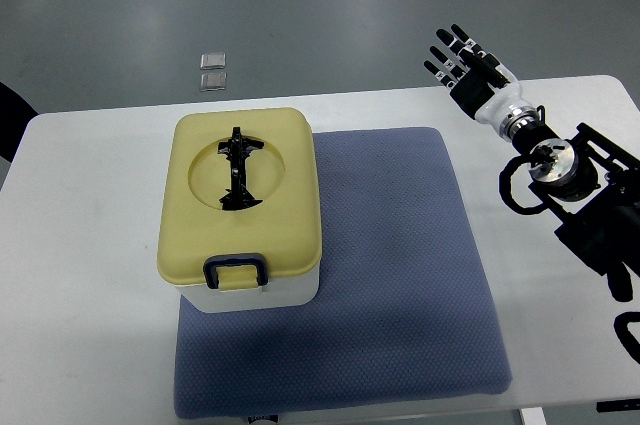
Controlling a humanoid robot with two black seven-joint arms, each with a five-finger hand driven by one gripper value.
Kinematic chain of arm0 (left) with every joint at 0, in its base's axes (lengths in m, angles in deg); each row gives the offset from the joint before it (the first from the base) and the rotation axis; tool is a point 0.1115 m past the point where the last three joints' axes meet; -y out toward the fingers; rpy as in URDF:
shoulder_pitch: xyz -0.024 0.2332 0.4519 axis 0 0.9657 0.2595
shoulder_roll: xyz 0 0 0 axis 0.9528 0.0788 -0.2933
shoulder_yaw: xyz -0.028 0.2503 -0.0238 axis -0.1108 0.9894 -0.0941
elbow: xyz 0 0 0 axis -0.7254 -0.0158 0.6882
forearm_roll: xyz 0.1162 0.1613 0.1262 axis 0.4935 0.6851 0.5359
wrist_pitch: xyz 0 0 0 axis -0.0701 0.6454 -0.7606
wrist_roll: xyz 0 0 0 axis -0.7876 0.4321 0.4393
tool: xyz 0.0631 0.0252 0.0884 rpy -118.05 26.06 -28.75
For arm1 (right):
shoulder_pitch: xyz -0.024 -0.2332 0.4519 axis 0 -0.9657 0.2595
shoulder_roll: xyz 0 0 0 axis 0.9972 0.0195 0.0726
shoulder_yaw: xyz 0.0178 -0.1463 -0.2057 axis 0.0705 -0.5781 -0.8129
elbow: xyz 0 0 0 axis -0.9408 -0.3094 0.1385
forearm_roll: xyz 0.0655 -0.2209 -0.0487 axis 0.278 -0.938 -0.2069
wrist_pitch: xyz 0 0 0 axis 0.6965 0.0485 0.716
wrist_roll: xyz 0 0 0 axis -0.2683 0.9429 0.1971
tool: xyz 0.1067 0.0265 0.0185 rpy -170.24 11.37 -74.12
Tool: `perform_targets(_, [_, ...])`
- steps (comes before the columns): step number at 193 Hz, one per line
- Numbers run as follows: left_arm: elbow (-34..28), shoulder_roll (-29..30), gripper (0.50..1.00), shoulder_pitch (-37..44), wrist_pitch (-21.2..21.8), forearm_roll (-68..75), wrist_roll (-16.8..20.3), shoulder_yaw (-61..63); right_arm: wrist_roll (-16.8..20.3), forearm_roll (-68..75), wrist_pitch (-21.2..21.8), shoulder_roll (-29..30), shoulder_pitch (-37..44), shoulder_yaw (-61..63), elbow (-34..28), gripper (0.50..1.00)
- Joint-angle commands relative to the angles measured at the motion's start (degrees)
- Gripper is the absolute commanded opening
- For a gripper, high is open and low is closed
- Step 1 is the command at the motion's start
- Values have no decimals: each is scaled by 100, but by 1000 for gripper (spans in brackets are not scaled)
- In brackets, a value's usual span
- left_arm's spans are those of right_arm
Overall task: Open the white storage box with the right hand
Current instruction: 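Move the right hand over the yellow lid toward its black handle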
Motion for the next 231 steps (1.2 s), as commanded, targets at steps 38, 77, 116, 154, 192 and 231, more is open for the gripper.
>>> perform_targets(38, [-9, 0, 1000, 0, 18, -9, 0, 0, 10, -132, 8, -17, 53, 0, -1, 946])
perform_targets(77, [-35, 0, 1000, 0, 18, -9, 0, 0, 54, -1168, 79, -96, 369, -167, -10, 946])
perform_targets(116, [-9, 0, 1000, 0, 18, -1, 0, 0, 54, -3725, 887, -272, 1169, -1265, -89, 946])
perform_targets(154, [0, 0, 1000, 0, 9, 0, 0, 9, 27, -6469, 2048, -659, 2171, -2153, -687, 944])
perform_targets(192, [0, 0, 1000, -9, 9, 0, 0, -9, 10, -8025, 2533, -721, 3164, -2874, -1188, 946])
perform_targets(231, [0, 0, 1000, 0, 9, 0, 0, -27, 1, -8719, 2533, -589, 3542, -2953, -1399, 946])
